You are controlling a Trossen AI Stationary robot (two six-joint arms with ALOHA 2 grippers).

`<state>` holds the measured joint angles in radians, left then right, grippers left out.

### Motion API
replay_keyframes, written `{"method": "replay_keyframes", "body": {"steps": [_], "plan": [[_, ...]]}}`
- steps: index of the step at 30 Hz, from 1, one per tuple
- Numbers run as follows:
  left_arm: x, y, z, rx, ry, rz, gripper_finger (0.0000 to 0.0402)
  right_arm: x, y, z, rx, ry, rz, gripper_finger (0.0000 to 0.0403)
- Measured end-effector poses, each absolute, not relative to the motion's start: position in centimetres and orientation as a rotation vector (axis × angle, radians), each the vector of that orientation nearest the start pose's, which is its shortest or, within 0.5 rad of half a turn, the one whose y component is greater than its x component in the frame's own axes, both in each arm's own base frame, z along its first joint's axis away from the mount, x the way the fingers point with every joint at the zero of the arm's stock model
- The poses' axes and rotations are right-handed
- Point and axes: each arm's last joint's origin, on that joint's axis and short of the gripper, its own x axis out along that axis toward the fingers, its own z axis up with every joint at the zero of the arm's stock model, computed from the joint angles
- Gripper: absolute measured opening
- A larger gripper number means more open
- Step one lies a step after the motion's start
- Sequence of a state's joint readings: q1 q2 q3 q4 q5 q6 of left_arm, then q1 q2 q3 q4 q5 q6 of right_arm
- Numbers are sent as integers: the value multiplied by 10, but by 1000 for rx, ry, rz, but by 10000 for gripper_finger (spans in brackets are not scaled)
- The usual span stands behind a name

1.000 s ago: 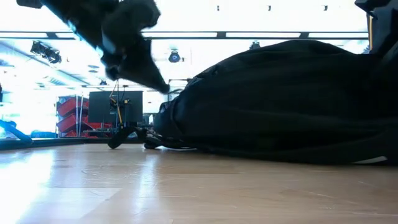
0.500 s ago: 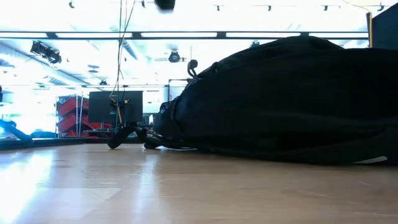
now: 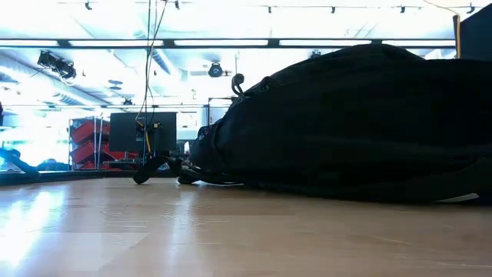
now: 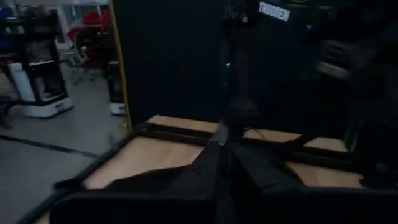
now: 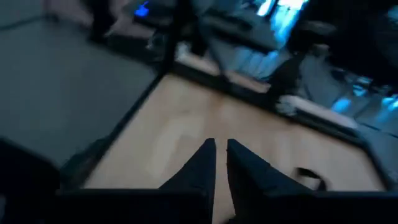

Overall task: Unpack backpack
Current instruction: Return to Home Position

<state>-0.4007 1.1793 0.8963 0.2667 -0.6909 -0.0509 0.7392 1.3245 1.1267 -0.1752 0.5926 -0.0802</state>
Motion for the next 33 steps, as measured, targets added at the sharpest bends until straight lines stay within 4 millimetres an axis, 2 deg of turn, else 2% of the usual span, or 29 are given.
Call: {"method": "replay_keyframes", "body": {"steps": [3, 6, 9, 11, 15, 18, 22, 25, 29, 33], "plan": [[216, -71, 355, -28, -1, 278, 1, 204, 134, 352, -248, 221, 75, 2], [175, -59, 372, -24, -19, 267, 1, 164, 92, 352, -189, 145, 43, 1], [144, -50, 363, -73, -34, 282, 0, 125, 66, 335, -120, 57, 80, 1], [137, -46, 344, -105, -51, 305, 0, 107, 55, 320, -66, -15, 101, 0], [136, -42, 289, -37, 22, 328, 0, 88, 42, 275, -67, -39, 108, 0], [128, -34, 259, -64, -19, 348, 0, 79, 35, 250, -63, -66, 71, 0], [121, -24, 217, -105, -110, 255, 0, 74, 30, 224, -79, -114, 54, 0], [118, -13, 188, -147, -167, 280, 0, 77, 30, 216, -128, -133, 59, 0], [120, 0, 176, -155, -91, 290, 0, 81, 30, 210, -160, -100, 67, 0], [120, 12, 180, -117, -136, 226, 0, 81, 22, 207, -184, -61, -31, 0]]}}
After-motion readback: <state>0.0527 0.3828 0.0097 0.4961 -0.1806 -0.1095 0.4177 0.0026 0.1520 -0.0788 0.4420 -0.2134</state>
